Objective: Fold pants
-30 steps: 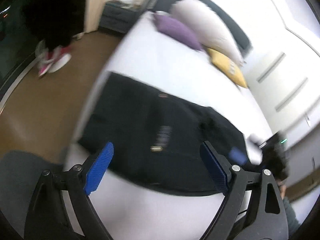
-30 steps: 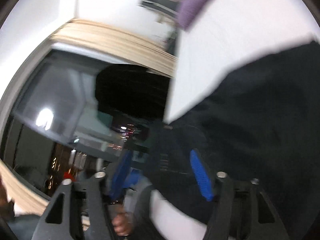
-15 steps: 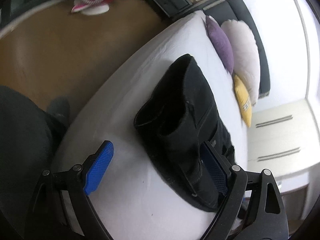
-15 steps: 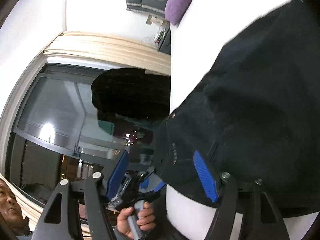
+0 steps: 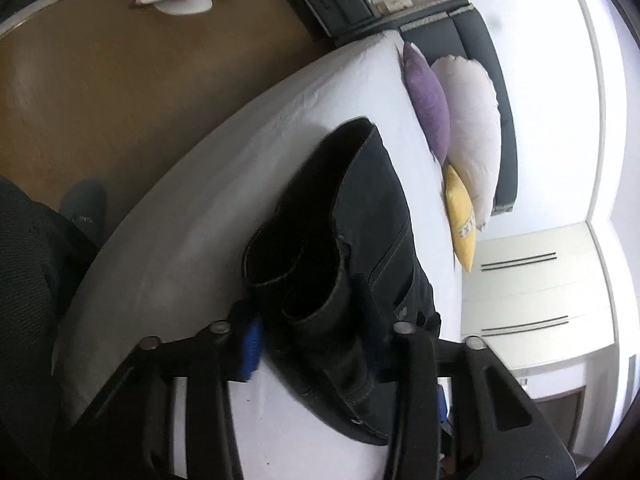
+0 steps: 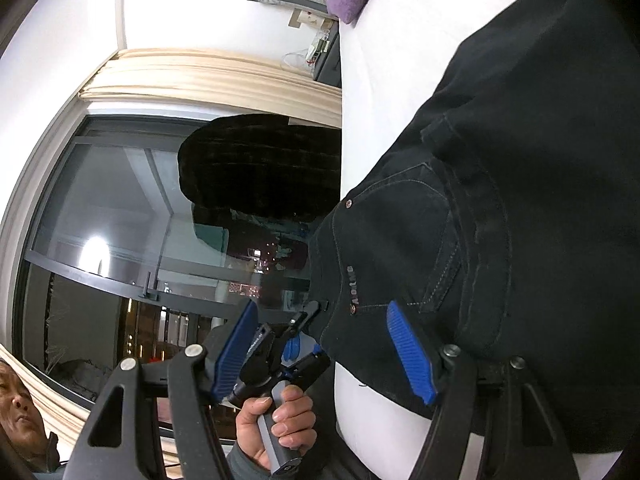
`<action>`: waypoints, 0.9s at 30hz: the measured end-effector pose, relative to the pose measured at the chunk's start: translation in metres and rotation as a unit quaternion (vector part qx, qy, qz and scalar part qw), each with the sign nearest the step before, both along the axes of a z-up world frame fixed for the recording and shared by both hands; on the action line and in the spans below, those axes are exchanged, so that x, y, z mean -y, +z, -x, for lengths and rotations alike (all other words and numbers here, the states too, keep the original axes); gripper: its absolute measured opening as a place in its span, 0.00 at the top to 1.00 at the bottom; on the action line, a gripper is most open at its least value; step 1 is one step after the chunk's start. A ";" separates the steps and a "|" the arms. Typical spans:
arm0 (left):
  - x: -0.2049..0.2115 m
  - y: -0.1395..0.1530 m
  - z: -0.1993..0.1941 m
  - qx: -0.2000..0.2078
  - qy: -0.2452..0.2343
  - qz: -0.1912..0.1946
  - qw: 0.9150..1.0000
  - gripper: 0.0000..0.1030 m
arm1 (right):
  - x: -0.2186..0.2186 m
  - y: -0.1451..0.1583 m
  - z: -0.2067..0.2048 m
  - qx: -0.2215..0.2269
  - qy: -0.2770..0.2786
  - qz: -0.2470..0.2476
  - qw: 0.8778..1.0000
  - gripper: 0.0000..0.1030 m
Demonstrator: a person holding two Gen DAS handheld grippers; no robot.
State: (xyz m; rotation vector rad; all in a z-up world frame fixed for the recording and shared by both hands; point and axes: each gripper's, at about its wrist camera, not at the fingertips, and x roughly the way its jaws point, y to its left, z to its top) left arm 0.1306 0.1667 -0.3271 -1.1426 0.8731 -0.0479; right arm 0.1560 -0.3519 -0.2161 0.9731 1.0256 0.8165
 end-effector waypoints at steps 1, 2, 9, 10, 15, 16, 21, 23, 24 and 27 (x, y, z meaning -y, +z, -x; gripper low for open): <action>0.002 0.001 0.001 0.000 0.000 -0.001 1.000 0.68 | -0.003 0.001 -0.002 0.001 0.004 0.000 1.000 0.31; 0.002 0.001 0.002 -0.001 0.001 0.001 1.000 0.68 | -0.005 0.002 -0.004 0.002 0.008 0.001 1.000 0.31; 0.009 0.013 -0.008 0.000 0.000 -0.018 1.000 0.76 | -0.028 0.000 -0.031 -0.008 0.022 0.023 0.999 0.31; 0.010 0.015 -0.008 0.001 -0.001 -0.021 1.000 0.76 | -0.030 -0.007 -0.036 -0.023 0.022 0.031 0.999 0.31; 0.011 0.022 -0.008 0.004 -0.005 -0.036 0.999 0.81 | -0.036 -0.050 -0.046 -0.094 0.010 0.131 0.987 0.75; 0.011 0.023 -0.008 0.003 -0.005 -0.036 0.999 0.81 | -0.032 -0.055 -0.045 -0.101 0.000 0.125 0.987 0.79; 0.013 0.034 -0.006 0.007 -0.008 -0.055 0.998 0.84 | -0.028 -0.065 -0.043 -0.110 -0.026 0.131 0.985 1.00; 0.015 0.045 -0.007 0.014 -0.012 -0.071 0.997 0.84 | -0.034 -0.057 -0.042 -0.099 -0.023 0.152 0.983 1.00; 0.018 0.052 -0.008 0.019 -0.015 -0.081 0.996 0.84 | -0.038 -0.049 -0.041 -0.089 -0.020 0.161 0.983 0.84; 0.031 0.082 -0.011 0.042 -0.028 -0.127 0.991 0.85 | -0.043 -0.016 -0.036 -0.044 -0.021 0.160 0.986 0.15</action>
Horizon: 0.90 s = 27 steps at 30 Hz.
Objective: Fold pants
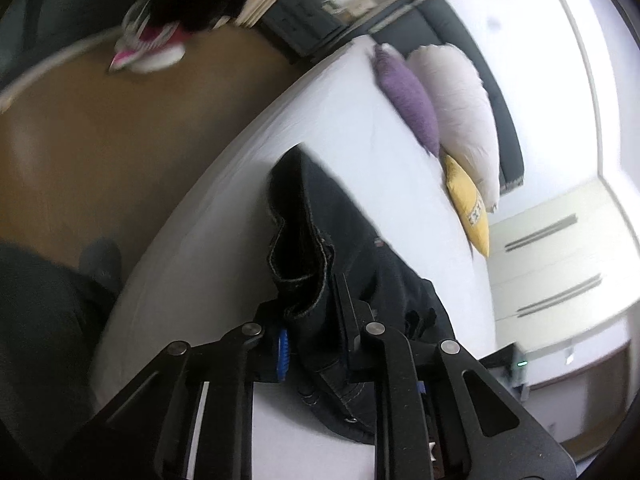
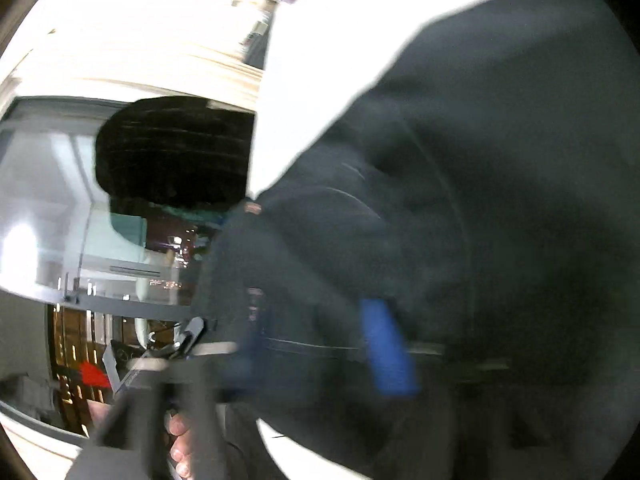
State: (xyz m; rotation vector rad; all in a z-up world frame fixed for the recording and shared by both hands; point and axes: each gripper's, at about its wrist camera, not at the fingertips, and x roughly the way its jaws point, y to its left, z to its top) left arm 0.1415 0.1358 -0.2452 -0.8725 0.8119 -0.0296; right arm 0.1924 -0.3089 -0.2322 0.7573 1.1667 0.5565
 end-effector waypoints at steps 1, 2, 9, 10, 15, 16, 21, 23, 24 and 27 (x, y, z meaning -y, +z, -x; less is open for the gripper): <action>0.007 0.010 -0.001 0.009 -0.006 -0.017 1.000 0.85 | 0.001 0.014 0.002 0.022 -0.005 0.011 1.000 0.10; 0.012 0.017 -0.002 0.015 -0.011 -0.028 0.999 0.85 | 0.003 0.025 0.003 0.039 -0.003 0.016 0.999 0.10; 0.104 0.088 -0.017 0.092 -0.101 -0.146 0.980 0.85 | 0.060 0.056 -0.003 0.054 -0.008 -0.010 0.998 0.10; 0.120 0.094 -0.020 0.101 -0.117 -0.163 0.974 0.85 | 0.070 0.059 -0.003 0.055 -0.012 -0.020 0.998 0.10; 0.228 0.091 -0.030 0.129 -0.212 -0.252 0.936 0.85 | 0.094 0.088 -0.003 0.080 0.014 -0.014 0.997 0.10; 0.251 0.081 -0.029 0.132 -0.228 -0.278 0.924 0.85 | 0.097 0.093 -0.005 0.085 0.024 -0.007 0.996 0.10; 0.310 0.036 -0.025 0.093 -0.283 -0.322 0.899 0.85 | 0.103 0.078 -0.010 0.059 0.040 0.020 0.997 0.10; 0.324 0.031 -0.019 0.098 -0.296 -0.345 0.885 0.85 | 0.104 0.065 -0.011 0.046 0.046 0.018 0.998 0.10; 0.329 0.030 -0.017 0.101 -0.301 -0.355 0.880 0.85 | 0.102 0.059 -0.011 0.042 0.047 0.012 0.998 0.10; 0.336 0.029 -0.014 0.105 -0.306 -0.366 0.873 0.85 | 0.101 0.046 -0.015 0.031 0.048 0.000 0.998 0.10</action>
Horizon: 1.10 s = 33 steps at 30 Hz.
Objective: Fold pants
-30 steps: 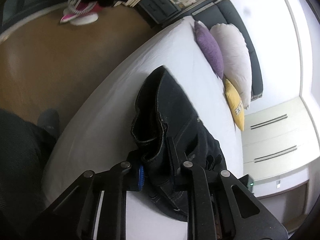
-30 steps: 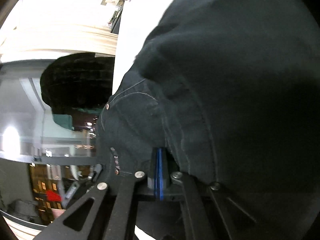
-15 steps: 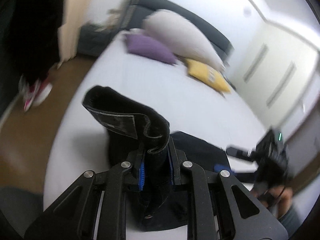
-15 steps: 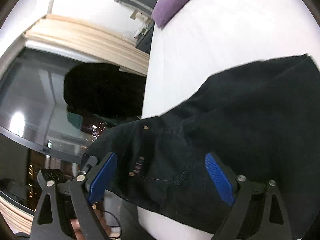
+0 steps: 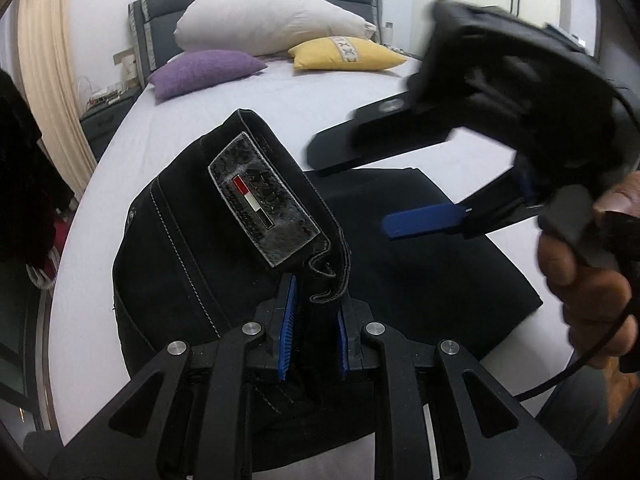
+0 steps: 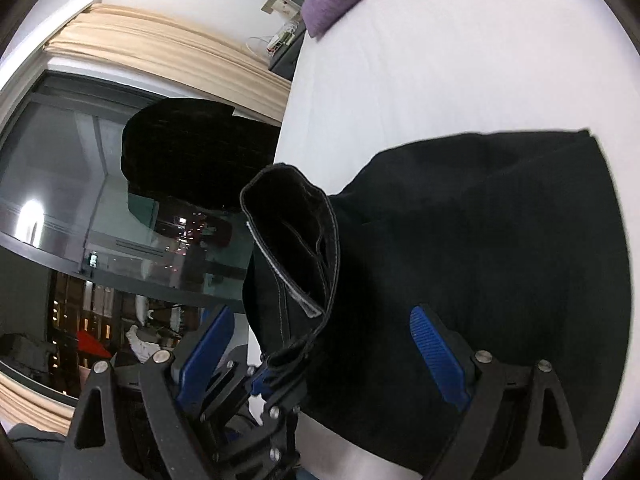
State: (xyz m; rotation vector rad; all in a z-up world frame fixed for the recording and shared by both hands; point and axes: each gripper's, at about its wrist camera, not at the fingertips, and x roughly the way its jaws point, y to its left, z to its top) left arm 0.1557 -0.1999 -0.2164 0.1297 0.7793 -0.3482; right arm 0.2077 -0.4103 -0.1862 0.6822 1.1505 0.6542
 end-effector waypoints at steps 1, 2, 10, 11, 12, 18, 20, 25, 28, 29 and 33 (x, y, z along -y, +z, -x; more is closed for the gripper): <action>0.000 0.000 0.001 0.002 -0.001 -0.003 1.000 0.85 | -0.003 -0.003 -0.002 -0.003 0.003 -0.005 1.000 0.10; 0.002 0.000 0.002 0.004 -0.002 -0.005 1.000 0.85 | -0.005 -0.003 -0.003 -0.002 0.008 -0.006 1.000 0.12; 0.022 0.008 0.015 0.026 -0.018 -0.019 0.999 0.85 | -0.049 0.007 -0.011 0.021 0.085 0.108 0.990 0.76; 0.019 0.009 0.022 0.028 -0.021 -0.019 0.999 0.85 | -0.049 0.010 -0.010 0.024 0.084 0.114 0.990 0.79; 0.021 0.011 0.023 0.030 -0.024 -0.018 0.999 0.85 | -0.047 0.013 -0.009 0.028 0.082 0.116 0.990 0.81; 0.047 0.030 0.037 0.039 -0.061 -0.005 0.997 0.85 | -0.013 0.036 0.002 0.058 0.061 0.128 0.988 0.85; 0.066 0.032 0.039 0.040 -0.079 -0.003 0.996 0.85 | 0.002 0.035 0.004 0.056 0.052 0.124 0.989 0.86; 0.110 0.027 0.044 0.036 -0.111 -0.010 0.993 0.85 | 0.050 0.021 0.009 0.041 0.027 0.111 0.993 0.86; 0.131 0.014 0.042 0.025 -0.124 -0.021 0.992 0.85 | 0.070 0.005 0.010 0.029 0.013 0.100 0.994 0.86; 0.137 0.007 0.043 0.018 -0.128 -0.024 0.991 0.85 | 0.075 0.001 0.011 0.027 0.010 0.099 0.995 0.86; 0.151 -0.010 0.044 0.003 -0.142 -0.033 0.989 0.85 | 0.090 -0.021 0.015 0.014 -0.007 0.088 0.996 0.86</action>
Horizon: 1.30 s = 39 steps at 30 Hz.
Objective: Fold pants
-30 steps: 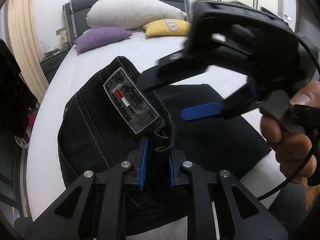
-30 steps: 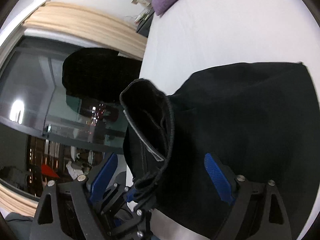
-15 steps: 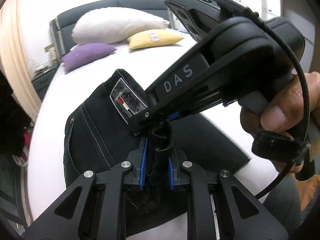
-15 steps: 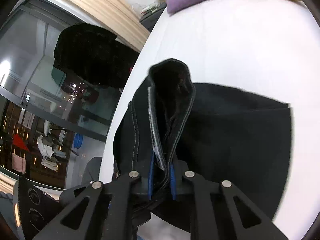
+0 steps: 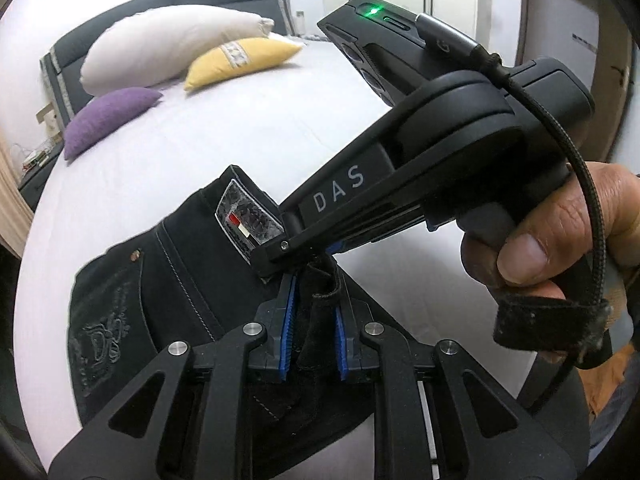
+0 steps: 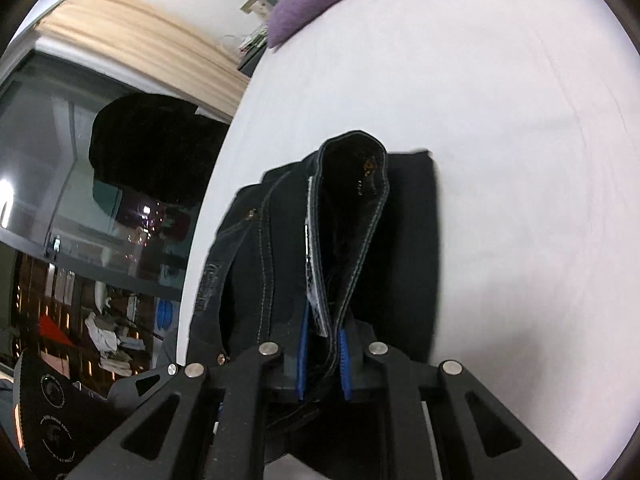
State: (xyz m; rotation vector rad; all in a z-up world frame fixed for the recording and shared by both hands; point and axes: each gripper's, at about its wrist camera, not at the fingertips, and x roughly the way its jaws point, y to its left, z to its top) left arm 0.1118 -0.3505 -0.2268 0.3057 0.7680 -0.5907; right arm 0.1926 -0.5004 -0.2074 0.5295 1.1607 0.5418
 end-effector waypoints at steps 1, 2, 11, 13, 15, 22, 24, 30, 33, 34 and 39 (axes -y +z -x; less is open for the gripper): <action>0.001 -0.003 0.002 0.001 -0.004 -0.002 1.000 0.85 | 0.003 -0.004 0.003 0.000 -0.004 -0.006 1.000 0.86; 0.003 -0.005 0.002 0.000 -0.006 -0.003 1.000 0.85 | 0.005 -0.006 0.003 -0.002 -0.007 -0.009 1.000 0.86; -0.005 -0.023 -0.015 -0.072 -0.006 0.015 0.997 0.79 | 0.016 -0.040 0.017 0.012 -0.038 -0.043 0.998 0.86; -0.021 -0.009 -0.012 -0.088 -0.012 0.040 0.995 0.77 | 0.019 -0.041 0.022 0.017 -0.047 -0.055 0.997 0.84; -0.038 0.005 -0.011 -0.085 -0.006 0.053 0.995 0.72 | 0.022 -0.040 0.025 0.017 -0.055 -0.051 0.997 0.82; -0.143 0.027 -0.054 -0.061 0.094 0.093 0.989 0.32 | 0.038 -0.019 0.040 -0.001 -0.102 0.008 0.995 0.71; -0.168 0.029 -0.081 -0.064 0.123 0.112 0.984 0.32 | 0.038 -0.001 0.040 0.008 -0.112 0.035 0.993 0.69; -0.185 0.011 -0.140 -0.078 0.142 0.087 0.983 0.63 | -0.012 0.044 0.004 0.078 -0.067 -0.011 0.995 0.69; -0.183 -0.013 -0.159 -0.108 0.150 0.066 0.981 0.69 | -0.038 0.025 -0.028 0.057 -0.048 -0.011 0.997 0.69; -0.182 -0.025 -0.164 -0.124 0.152 0.061 0.979 0.69 | -0.041 0.014 -0.034 0.042 -0.049 -0.004 0.998 0.69; -0.167 -0.061 -0.174 -0.132 0.148 0.026 0.980 0.69 | -0.021 -0.035 -0.026 -0.014 -0.103 -0.006 0.995 1.00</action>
